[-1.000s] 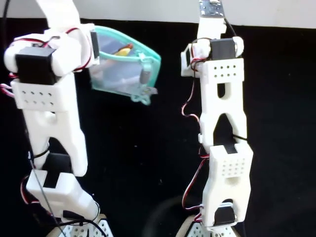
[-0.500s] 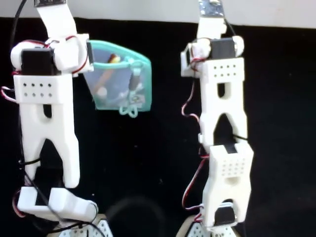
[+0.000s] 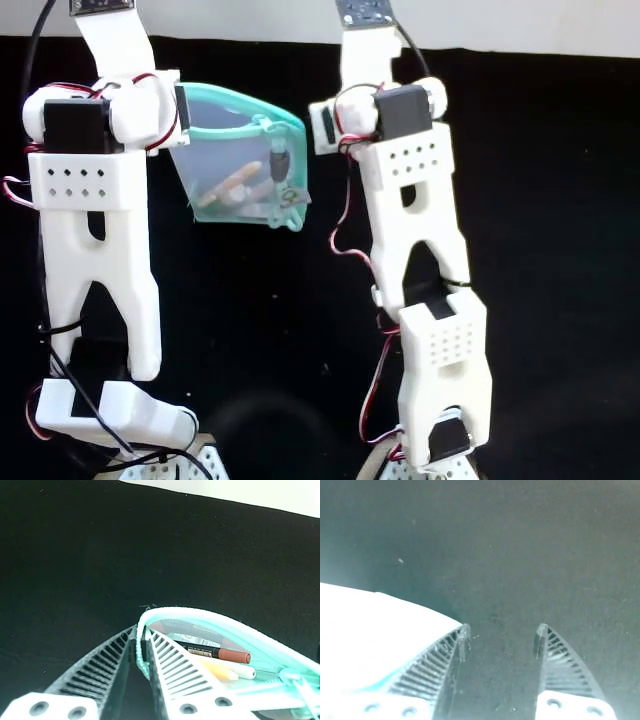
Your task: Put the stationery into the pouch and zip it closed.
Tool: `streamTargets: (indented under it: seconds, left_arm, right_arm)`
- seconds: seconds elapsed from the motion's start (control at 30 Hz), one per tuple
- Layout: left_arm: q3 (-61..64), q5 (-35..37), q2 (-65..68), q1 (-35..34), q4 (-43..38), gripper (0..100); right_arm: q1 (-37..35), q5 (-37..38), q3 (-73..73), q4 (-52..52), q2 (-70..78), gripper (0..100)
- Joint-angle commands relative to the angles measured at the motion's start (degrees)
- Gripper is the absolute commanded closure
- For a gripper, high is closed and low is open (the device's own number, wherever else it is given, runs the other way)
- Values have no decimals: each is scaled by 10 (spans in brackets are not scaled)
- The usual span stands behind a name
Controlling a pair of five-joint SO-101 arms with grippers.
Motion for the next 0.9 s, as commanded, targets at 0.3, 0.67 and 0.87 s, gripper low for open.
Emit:
streamTargets:
  seconds: [0.3,0.67,0.87]
  left_arm:
    - [18,0,6,-4,-9,994]
    - [19,0,6,-4,-9,994]
    - [19,0,6,-4,-9,994]
  right_arm:
    - [-4,95,-18,5,-34,779]
    - [9,190,22,7,-36,779]
    - [32,93,195,7,-75,825]
